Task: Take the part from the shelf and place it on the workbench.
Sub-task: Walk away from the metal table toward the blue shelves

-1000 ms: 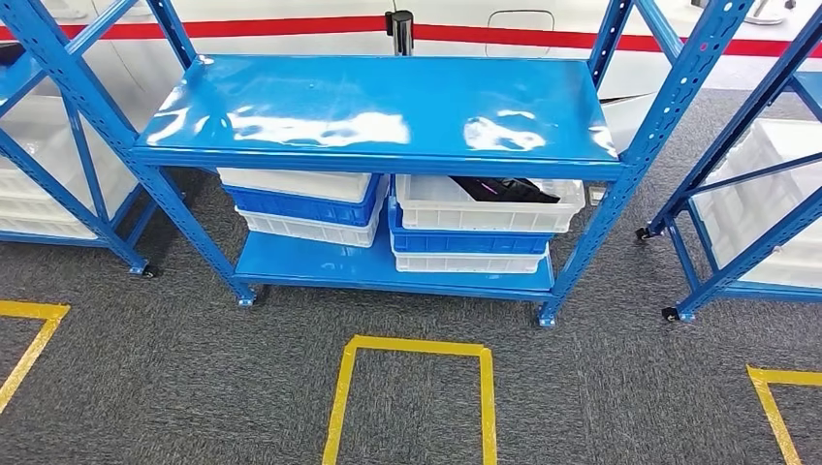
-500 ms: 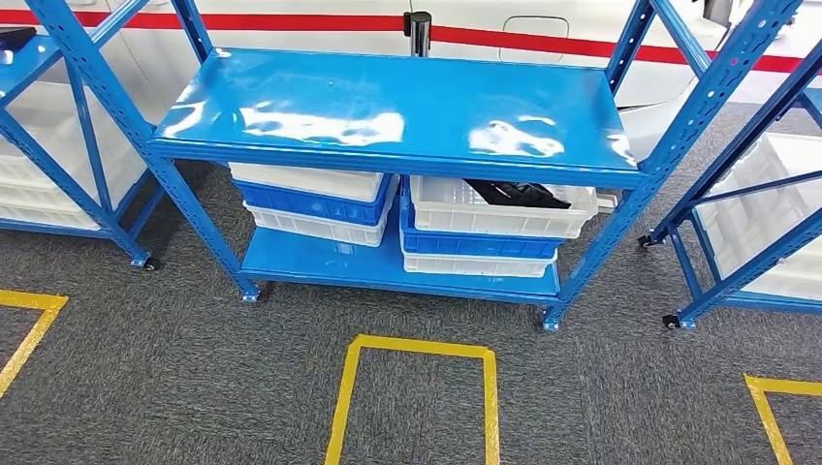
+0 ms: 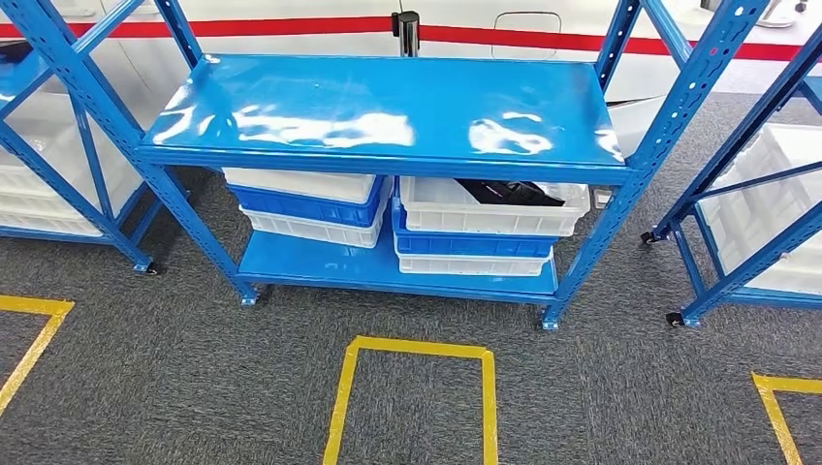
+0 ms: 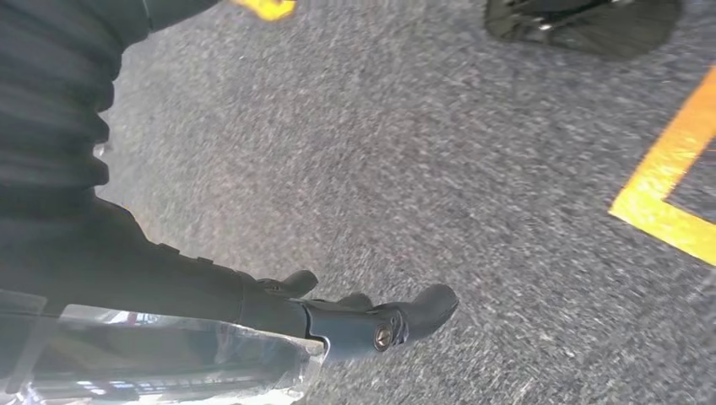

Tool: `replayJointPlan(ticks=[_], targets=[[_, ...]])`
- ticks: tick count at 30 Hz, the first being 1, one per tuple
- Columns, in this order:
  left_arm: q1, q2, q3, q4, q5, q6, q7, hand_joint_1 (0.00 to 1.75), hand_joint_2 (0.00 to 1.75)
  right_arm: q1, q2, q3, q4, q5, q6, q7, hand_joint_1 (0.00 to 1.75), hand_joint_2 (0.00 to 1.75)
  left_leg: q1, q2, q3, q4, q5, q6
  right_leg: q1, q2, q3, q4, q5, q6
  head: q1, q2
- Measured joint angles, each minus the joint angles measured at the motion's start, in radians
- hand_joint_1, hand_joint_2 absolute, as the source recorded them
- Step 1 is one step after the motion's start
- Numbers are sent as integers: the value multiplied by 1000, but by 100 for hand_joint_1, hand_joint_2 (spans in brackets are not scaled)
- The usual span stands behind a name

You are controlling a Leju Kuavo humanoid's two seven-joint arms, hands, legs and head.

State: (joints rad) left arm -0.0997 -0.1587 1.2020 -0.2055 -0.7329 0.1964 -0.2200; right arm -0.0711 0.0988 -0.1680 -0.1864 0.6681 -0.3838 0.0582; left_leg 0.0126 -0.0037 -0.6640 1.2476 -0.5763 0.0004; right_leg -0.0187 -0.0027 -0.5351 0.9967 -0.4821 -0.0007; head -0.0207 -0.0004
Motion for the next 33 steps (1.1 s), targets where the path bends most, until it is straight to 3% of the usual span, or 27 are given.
replayJointPlan(ticks=[2,4,8,10,12,13,14,15,17,18,20,23,24,27,28,29,30,33], targets=[[-1,0,-6,0,-6,7,-8,0,175,-8,2,-12,-1,-10,0,-13,0,175,-3,1,67,-143,71,13,2,1,3,0,0,1,0,0],[-3,0,-11,0,-10,8,-12,0,175,-16,5,-21,-2,-14,0,-19,0,175,-9,2,109,-236,102,25,7,1,3,-1,-1,5,1,0],[-2,-1,-21,0,-12,11,-14,0,175,-23,8,-32,-4,-17,0,-24,0,175,-11,2,119,-267,117,45,11,-2,-4,4,-6,23,2,0],[-2,-2,-24,0,-12,12,-18,0,175,-25,7,-37,-6,-23,0,-33,0,175,-7,4,127,-286,130,54,15,-1,-41,79,-45,20,6,0],[-2,-2,-24,0,-12,12,-24,0,175,-26,7,-46,-6,-34,0,-48,0,175,-10,5,126,-288,132,58,11,0,-107,214,-101,15,9,0],[-2,-2,-24,0,-12,12,-27,0,175,-27,7,-52,-6,-41,1,-57,0,175,-11,4,126,-287,132,58,9,0,-132,264,-115,18,9,0],[-2,-2,-24,0,-12,12,-31,0,175,-27,6,-57,-7,-48,2,-67,0,175,-11,3,126,-287,132,57,7,0,-141,281,-114,25,10,0],[-1,-2,-24,0,-12,12,-33,0,175,-27,6,-62,-7,-55,3,-75,0,175,-11,1,127,-286,131,56,6,0,-129,255,-97,35,10,0],[-1,-4,-25,0,-12,12,-36,0,175,-30,5,-73,-7,-64,5,-90,0,175,-10,-2,127,-279,127,51,1,0,-60,112,-37,53,11,0],[-2,-4,-25,0,-13,13,-37,0,175,-33,6,-77,-7,-68,7,-96,0,175,-12,-3,126,-273,122,45,-1,1,-30,48,-14,54,12,0],[-2,-5,-25,0,-13,14,-37,0,175,-38,8,-86,-8,-76,9,-109,0,175,-15,-4,123,-263,114,33,0,2,-4,-7,3,40,11,0],[-2,-4,-25,0,-15,14,-36,0,175,-39,8,-100,-9,-89,10,-126,0,175,-11,-4,118,-251,104,21,-2,3,-2,-7,8,17,10,0],[-2,-4,-25,0,-17,14,-35,0,175,-40,9,-104,-9,-91,11,-130,0,175,-8,-3,108,-226,85,16,-5,3,-2,-8,10,11,8,0],[-1,-5,-26,1,-23,14,-32,0,175,-40,9,-111,-9,-95,11,-135,0,175,-1,-1,24,-42,-17,-2,-6,1,-3,-9,12,2,2,0],[-1,-5,-26,1,-23,14,-32,0,175,-39,9,-114,-9,-96,11,-135,0,175,1,0,-3,15,-38,-6,-6,1,-4,-9,12,2,2,0],[0,-5,-26,1,-24,14,-31,0,175,-39,9,-116,-9,-96,11,-135,0,175,2,0,-16,38,-38,-7,-5,0,-4,-9,11,2,2,0],[1,-5,-26,1,-24,14,-31,0,175,-39,9,-118,-9,-96,11,-135,0,175,3,0,-8,20,-18,-6,-5,1,-4,-9,11,3,2,0],[-1,-5,-26,1,-24,14,-31,0,175,-40,10,-123,-9,-96,11,-135,0,175,2,1,93,-187,83,4,-3,2,1,-9,10,5,2,0]])
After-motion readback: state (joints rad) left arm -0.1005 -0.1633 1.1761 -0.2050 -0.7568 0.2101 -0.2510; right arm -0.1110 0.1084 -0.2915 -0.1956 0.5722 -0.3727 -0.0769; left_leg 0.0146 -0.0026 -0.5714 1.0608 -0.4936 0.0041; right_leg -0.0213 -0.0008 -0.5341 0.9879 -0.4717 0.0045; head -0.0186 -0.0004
